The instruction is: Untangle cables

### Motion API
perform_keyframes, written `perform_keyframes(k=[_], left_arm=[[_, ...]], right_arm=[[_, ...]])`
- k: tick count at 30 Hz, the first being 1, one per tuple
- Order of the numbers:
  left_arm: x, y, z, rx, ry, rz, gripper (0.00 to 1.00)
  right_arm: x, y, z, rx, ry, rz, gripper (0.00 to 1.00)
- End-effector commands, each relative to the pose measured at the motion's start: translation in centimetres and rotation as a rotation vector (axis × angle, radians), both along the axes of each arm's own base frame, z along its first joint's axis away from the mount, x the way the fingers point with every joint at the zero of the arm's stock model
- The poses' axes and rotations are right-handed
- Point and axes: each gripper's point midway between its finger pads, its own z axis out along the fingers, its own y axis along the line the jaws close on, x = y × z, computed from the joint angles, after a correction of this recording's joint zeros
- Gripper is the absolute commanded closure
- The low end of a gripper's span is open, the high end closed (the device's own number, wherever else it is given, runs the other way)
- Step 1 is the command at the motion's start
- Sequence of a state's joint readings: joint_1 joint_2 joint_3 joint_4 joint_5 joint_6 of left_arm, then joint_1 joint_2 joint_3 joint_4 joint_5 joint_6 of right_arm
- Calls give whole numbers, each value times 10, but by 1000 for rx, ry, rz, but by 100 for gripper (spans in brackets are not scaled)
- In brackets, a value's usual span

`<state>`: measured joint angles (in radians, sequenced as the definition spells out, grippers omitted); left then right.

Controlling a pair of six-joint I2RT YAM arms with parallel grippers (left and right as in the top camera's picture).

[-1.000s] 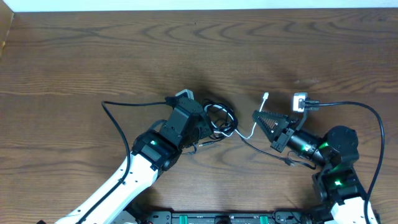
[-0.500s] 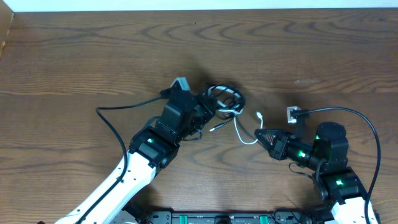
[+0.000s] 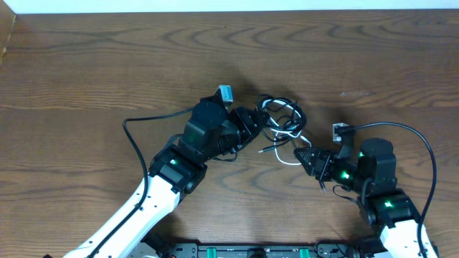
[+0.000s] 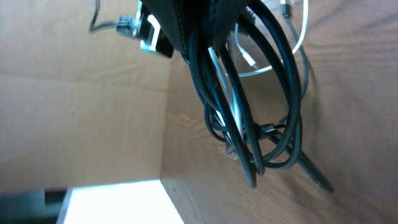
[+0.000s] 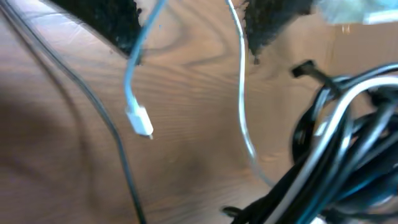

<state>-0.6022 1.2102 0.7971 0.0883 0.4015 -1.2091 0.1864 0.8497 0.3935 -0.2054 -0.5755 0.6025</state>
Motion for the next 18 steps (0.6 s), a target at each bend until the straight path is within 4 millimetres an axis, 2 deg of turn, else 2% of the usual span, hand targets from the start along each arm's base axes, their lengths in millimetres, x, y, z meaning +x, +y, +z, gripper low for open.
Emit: perform_keyframes(k=[1,4,6,9,15,18], left_arm=[[-3,-6,13,86,-204,-126,92],[-5,-8,14,122,-275,-171,86],[-5,-8,15,161,-344,-199,86],[-7,-9,16,249,-494,-278,92],[-32,-23,21,289,-746,-517,92],[-44,-27,22,288,-842,-612,93]], right_arm=[[13,-15,-4,-101,-51,-58,41],[21,-28,-7,-156,-59,-129,38],[26,-38,-10,-197,-63,-182,35],[30,-49,-11,-238,-70,-235,29],[36,-49,-3,-231,-110,-241,22],[37,-49,2,-225,-127,-246,25]])
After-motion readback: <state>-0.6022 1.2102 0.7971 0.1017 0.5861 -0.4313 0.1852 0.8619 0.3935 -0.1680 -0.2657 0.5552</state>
